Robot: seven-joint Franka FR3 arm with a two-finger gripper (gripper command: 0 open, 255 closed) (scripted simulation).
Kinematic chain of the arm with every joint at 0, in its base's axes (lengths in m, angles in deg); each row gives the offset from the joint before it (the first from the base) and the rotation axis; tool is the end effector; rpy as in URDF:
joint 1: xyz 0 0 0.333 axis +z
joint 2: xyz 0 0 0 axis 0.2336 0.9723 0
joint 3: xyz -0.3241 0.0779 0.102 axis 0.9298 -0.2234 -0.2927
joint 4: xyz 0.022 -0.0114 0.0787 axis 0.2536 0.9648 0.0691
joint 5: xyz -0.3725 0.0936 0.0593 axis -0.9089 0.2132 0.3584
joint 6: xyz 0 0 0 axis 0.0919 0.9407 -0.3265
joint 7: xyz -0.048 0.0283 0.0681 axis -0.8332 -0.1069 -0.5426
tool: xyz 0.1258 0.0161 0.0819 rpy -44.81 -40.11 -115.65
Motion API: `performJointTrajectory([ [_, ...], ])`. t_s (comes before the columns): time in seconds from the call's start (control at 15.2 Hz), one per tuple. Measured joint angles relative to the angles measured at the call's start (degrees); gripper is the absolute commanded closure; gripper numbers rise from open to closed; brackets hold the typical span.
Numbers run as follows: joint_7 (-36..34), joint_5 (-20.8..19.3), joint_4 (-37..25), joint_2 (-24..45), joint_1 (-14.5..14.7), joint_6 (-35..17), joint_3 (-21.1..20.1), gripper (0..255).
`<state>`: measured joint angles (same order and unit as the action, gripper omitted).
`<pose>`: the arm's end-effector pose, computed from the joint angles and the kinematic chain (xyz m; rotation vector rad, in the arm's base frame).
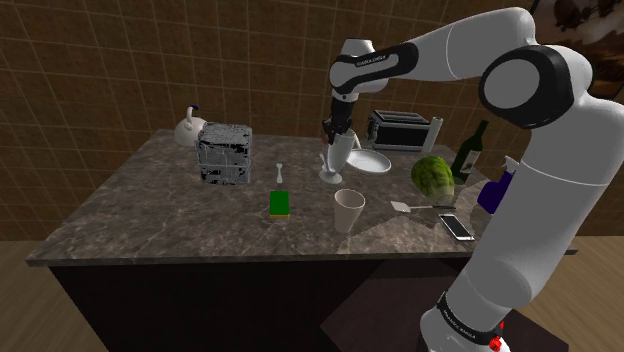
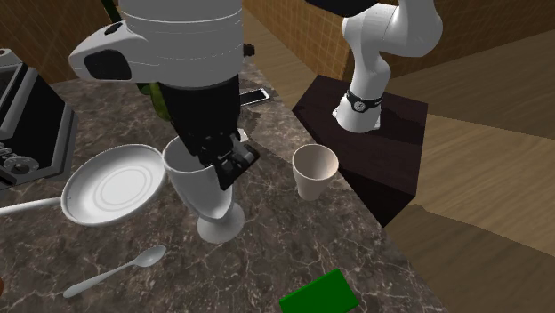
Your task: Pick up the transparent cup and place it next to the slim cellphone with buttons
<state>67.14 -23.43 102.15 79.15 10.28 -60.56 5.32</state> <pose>0.5905 -0.1281 0.4620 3.1167 -0.2395 0.1531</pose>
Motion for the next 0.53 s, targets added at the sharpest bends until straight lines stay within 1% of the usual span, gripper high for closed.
performJointTrajectory([
  [0.53,-0.30,-0.20,-5.11,-0.73,0.09,5.83,-0.04,255],
])
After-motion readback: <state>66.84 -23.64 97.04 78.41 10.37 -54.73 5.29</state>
